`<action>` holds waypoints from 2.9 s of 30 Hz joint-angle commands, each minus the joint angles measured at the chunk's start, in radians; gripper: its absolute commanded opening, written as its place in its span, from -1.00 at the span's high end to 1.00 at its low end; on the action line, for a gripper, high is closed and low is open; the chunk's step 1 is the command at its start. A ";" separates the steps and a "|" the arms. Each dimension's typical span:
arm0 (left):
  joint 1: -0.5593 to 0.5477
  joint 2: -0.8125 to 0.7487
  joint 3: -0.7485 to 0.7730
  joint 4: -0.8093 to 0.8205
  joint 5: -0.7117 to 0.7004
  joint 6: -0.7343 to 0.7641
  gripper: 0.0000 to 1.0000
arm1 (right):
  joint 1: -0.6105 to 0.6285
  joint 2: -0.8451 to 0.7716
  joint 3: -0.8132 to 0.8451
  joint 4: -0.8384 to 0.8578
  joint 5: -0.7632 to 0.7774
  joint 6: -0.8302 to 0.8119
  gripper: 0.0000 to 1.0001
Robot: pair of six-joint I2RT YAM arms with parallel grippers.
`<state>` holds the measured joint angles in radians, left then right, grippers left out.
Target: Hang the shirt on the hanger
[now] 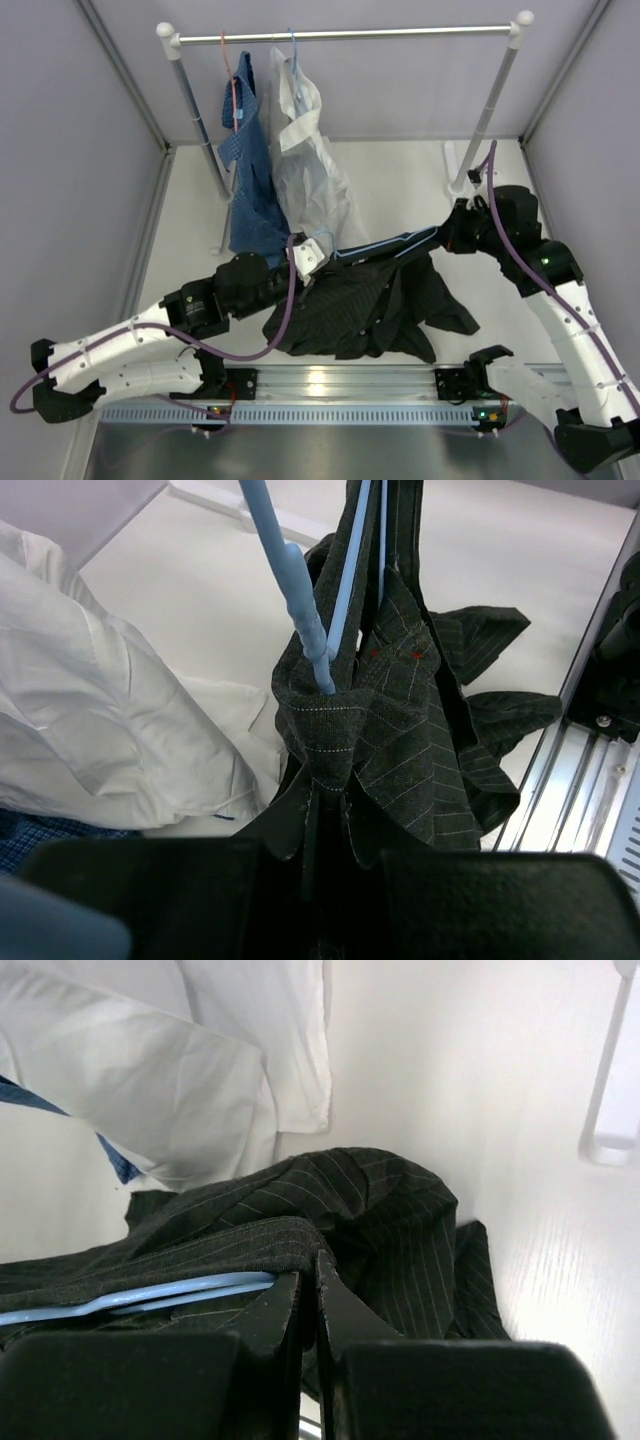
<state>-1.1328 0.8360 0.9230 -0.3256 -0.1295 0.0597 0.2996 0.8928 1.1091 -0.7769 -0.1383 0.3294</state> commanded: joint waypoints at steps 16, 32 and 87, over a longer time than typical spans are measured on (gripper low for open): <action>-0.179 0.287 0.194 -0.299 -0.341 0.009 1.00 | 0.165 0.124 0.188 -0.064 0.269 -0.154 1.00; 0.086 0.255 0.286 0.029 -0.280 -0.389 1.00 | 0.418 -0.230 -0.202 0.316 -0.001 0.226 1.00; 0.122 0.242 0.260 0.115 0.774 -0.147 1.00 | 0.472 -0.140 -0.114 0.689 -0.635 -0.001 1.00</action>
<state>-1.0100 1.1065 1.1408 -0.2955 0.7055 -0.0780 0.7586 0.7723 1.0115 -0.1707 -0.7601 0.3405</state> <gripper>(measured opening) 0.087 0.019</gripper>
